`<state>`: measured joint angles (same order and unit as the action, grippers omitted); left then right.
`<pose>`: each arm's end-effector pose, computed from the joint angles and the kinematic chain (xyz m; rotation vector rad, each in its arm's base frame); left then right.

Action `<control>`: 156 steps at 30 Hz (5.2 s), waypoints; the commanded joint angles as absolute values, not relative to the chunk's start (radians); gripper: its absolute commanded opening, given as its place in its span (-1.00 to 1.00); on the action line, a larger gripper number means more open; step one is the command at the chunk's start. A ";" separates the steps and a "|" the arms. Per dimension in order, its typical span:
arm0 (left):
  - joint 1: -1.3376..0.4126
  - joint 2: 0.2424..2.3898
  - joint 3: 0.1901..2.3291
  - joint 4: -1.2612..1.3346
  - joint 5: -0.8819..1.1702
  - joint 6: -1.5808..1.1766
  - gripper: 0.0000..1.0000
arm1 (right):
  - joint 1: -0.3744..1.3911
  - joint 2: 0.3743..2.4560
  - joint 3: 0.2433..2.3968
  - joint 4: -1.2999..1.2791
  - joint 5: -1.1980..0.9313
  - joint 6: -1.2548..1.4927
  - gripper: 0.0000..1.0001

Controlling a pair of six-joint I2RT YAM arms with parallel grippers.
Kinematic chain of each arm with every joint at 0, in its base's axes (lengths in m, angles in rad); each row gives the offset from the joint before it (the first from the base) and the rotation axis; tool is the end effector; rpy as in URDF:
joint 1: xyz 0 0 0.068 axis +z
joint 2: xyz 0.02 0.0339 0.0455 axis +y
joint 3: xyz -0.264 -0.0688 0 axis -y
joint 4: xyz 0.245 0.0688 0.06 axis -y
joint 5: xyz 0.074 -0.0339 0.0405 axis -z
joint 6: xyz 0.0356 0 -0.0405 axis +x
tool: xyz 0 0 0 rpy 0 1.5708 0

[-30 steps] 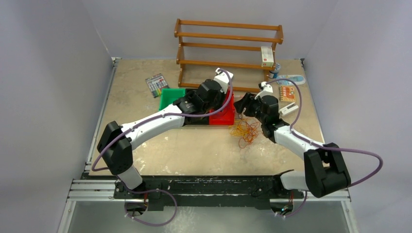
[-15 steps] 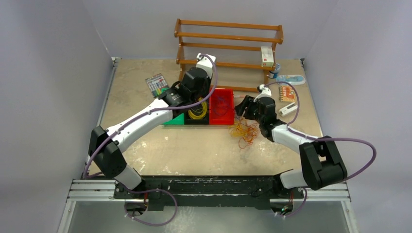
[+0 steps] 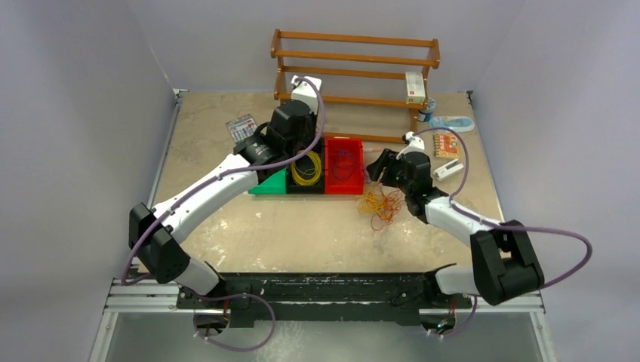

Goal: Untangle the cables

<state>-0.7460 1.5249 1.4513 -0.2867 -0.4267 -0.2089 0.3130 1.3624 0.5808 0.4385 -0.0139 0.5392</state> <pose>0.2716 -0.2309 0.3815 0.2275 1.8908 -0.2364 0.2708 0.0882 0.2049 0.2114 1.9465 0.5827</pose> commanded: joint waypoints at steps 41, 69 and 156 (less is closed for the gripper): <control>-0.737 1.399 1.662 -0.303 -0.283 -0.127 -1.00 | 0.353 1.448 0.639 0.719 -0.071 0.421 -0.07; -0.738 1.163 1.617 -0.055 -0.589 -0.060 -1.00 | 0.351 1.412 0.484 0.682 0.090 0.556 -0.10; -0.738 0.973 1.443 0.186 -1.058 0.192 -1.00 | 0.301 1.206 0.387 0.478 0.350 0.778 -1.00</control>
<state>-0.7414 0.9756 1.4414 0.1726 -1.1339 0.1871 0.3065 1.2774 0.3908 0.4759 0.3004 0.7769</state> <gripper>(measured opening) 0.011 0.007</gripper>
